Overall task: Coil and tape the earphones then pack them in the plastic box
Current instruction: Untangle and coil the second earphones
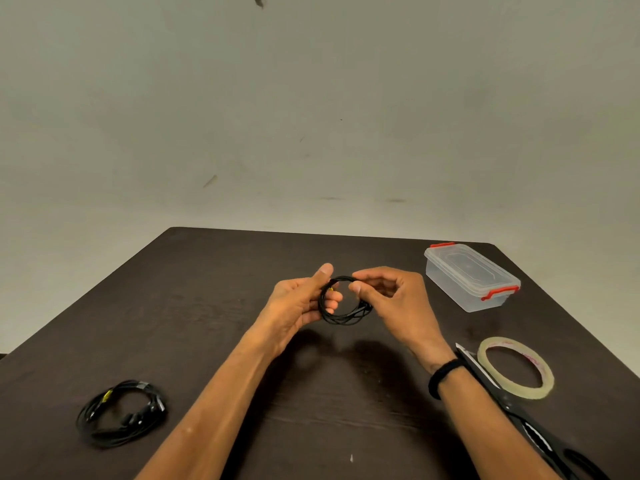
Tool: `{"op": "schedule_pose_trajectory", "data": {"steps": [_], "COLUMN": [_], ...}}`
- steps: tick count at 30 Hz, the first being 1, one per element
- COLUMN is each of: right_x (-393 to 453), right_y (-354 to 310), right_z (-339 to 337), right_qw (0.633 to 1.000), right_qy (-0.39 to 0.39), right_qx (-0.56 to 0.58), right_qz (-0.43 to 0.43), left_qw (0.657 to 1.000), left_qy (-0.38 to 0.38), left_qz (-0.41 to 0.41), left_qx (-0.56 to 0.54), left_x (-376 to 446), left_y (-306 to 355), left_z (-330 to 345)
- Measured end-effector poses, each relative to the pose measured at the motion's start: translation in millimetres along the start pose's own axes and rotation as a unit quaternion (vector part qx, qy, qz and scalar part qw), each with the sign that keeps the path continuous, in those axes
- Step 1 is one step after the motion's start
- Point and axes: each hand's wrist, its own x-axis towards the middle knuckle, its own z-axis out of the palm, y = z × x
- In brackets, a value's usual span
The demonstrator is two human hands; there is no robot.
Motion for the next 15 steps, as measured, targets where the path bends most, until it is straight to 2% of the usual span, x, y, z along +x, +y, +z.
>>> {"op": "schedule_pose_trajectory", "data": {"steps": [3, 4, 5, 7, 10, 13, 15], "right_x": [0, 0, 0, 0, -2, -4, -6], "right_y": [1, 0, 0, -1, -2, -4, -7], "right_z": [-3, -3, -4, -2, 2, 6, 8], "right_qw": [1.0, 0.999, 0.999, 0.999, 0.999, 0.998, 0.998], "right_qy": [0.023, 0.027, 0.027, 0.02, -0.004, -0.02, -0.03], "right_qx": [0.016, 0.018, 0.017, 0.014, 0.005, 0.012, 0.017], "right_qz": [0.009, 0.014, 0.017, 0.023, 0.034, 0.051, 0.057], "left_qw": [0.986, 0.982, 0.985, 0.998, 0.989, 0.971, 0.961], "left_qy": [-0.013, -0.012, -0.015, -0.037, -0.053, -0.054, -0.085], "left_qz": [0.047, 0.06, 0.059, 0.012, -0.079, -0.13, -0.14], "left_qx": [0.159, 0.178, 0.163, 0.042, -0.117, -0.193, -0.221], "left_x": [1, 2, 2, 1, -3, -3, -5], "left_y": [-5, -6, -4, 3, 15, 17, 17], "left_z": [-3, -4, -6, -8, -14, -22, -26]}}
